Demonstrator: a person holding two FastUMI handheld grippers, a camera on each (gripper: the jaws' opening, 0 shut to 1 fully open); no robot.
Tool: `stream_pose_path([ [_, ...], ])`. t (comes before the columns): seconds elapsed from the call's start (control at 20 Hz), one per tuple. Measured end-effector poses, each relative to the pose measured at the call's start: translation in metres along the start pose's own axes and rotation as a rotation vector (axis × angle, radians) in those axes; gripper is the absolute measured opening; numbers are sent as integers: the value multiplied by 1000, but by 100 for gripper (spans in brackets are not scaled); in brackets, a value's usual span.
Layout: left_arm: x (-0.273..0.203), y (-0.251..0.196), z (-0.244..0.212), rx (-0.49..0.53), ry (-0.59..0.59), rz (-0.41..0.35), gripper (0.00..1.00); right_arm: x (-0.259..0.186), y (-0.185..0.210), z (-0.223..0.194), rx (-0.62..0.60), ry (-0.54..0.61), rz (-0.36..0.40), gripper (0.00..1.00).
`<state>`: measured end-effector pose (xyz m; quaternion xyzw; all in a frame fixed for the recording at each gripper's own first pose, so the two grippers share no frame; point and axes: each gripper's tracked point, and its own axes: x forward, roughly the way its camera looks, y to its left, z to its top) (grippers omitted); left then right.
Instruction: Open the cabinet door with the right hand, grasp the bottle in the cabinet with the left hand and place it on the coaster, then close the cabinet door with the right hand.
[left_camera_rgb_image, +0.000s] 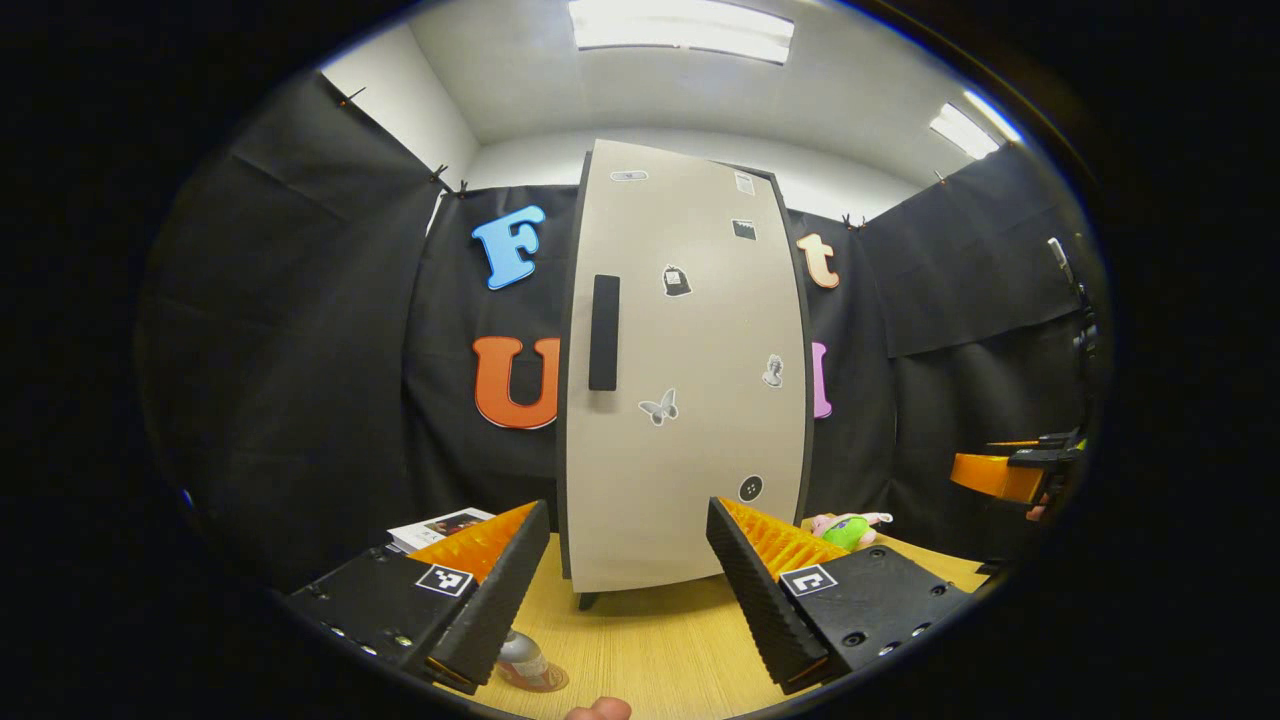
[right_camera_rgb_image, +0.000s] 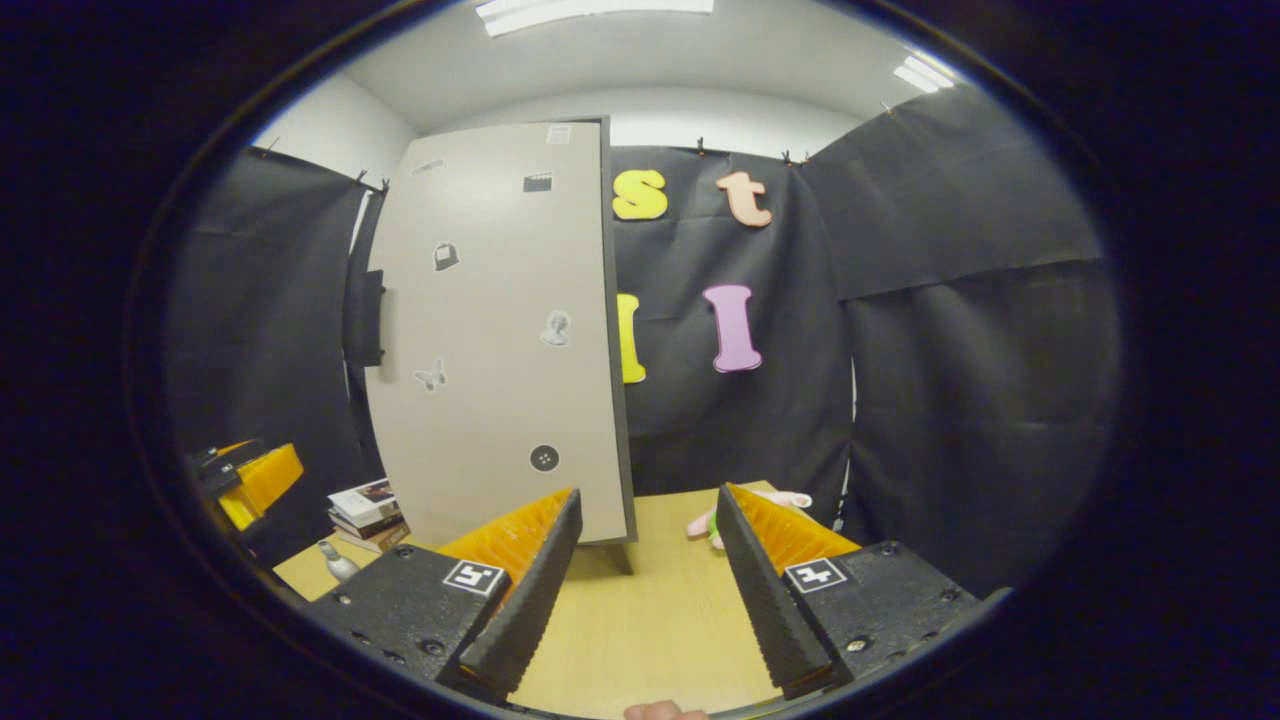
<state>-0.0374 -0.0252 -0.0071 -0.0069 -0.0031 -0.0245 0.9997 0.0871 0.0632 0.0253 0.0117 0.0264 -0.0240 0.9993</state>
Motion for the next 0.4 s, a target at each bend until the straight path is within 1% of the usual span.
stream_pose_path([
  [0.05, 0, -1, -1, -8, 1, 1, 95, 0, 2, 4, 2, -9, 6, 88],
  [0.15, 0, -5, 0, -19, 0, -8, 95, 0, 6, 9, 2, -20, 22, 87],
  [0.4, 2, -1, 2, -4, -5, -9, 95, -5, 9, 18, -4, -42, 45, 88],
])
